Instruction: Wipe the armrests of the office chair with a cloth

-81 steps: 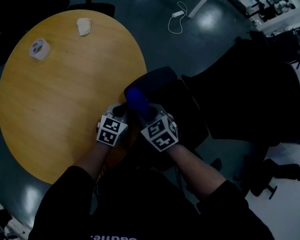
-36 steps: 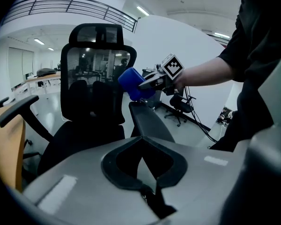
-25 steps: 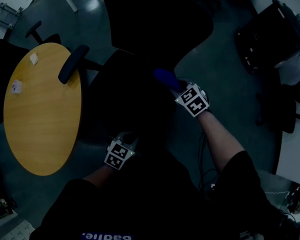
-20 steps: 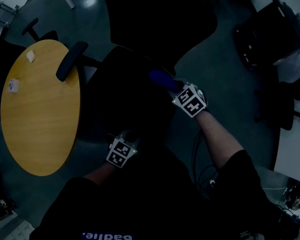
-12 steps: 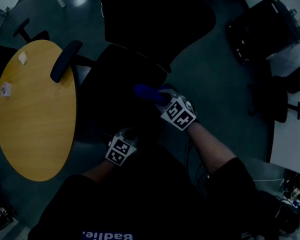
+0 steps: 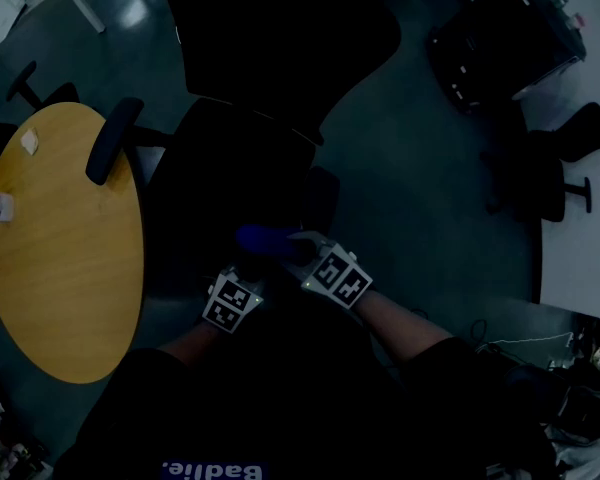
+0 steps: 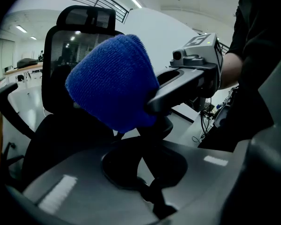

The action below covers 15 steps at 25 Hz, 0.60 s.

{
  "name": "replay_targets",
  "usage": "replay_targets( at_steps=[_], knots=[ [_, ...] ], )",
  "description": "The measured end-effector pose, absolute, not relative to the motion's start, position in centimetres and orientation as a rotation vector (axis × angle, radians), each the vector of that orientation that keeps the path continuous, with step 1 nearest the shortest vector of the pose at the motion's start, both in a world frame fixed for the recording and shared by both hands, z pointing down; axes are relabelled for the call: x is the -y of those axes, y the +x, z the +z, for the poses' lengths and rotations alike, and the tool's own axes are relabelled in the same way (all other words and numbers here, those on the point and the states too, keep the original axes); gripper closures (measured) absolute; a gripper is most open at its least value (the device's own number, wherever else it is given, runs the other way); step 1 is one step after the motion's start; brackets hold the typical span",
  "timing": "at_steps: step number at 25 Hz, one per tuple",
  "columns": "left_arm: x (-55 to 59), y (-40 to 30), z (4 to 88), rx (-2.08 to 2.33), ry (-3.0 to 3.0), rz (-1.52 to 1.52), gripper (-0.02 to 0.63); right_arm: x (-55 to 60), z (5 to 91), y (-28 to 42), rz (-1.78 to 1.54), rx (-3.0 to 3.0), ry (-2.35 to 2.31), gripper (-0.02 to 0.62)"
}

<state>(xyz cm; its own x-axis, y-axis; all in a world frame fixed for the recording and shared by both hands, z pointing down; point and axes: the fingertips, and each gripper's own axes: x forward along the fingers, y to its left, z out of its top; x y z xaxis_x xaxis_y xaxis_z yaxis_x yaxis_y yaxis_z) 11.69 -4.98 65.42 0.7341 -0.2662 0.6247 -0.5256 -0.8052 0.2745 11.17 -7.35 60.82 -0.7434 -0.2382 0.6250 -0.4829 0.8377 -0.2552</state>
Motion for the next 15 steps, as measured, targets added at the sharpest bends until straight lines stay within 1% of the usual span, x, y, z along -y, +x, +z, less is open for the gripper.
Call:
replay_targets(
  at_steps=[5,9,12,15],
  knots=[
    [4.3,11.8,65.7,0.589,2.488,0.843,0.592,5.1,60.2,11.1,0.552,2.446,0.458,0.506],
    [4.2,11.7,65.8,0.599,2.479,0.878,0.592,4.9,58.8,12.3,0.549,2.495,0.436,0.506],
    [4.3,11.7,65.6,0.614,2.472,0.902,0.592,7.8,56.6,15.8,0.522,2.539,0.549,0.506],
    [4.5,11.9,65.2,0.645,2.465,0.922,0.592,13.1,55.1,21.7,0.467,2.525,0.746,0.506]
  ],
)
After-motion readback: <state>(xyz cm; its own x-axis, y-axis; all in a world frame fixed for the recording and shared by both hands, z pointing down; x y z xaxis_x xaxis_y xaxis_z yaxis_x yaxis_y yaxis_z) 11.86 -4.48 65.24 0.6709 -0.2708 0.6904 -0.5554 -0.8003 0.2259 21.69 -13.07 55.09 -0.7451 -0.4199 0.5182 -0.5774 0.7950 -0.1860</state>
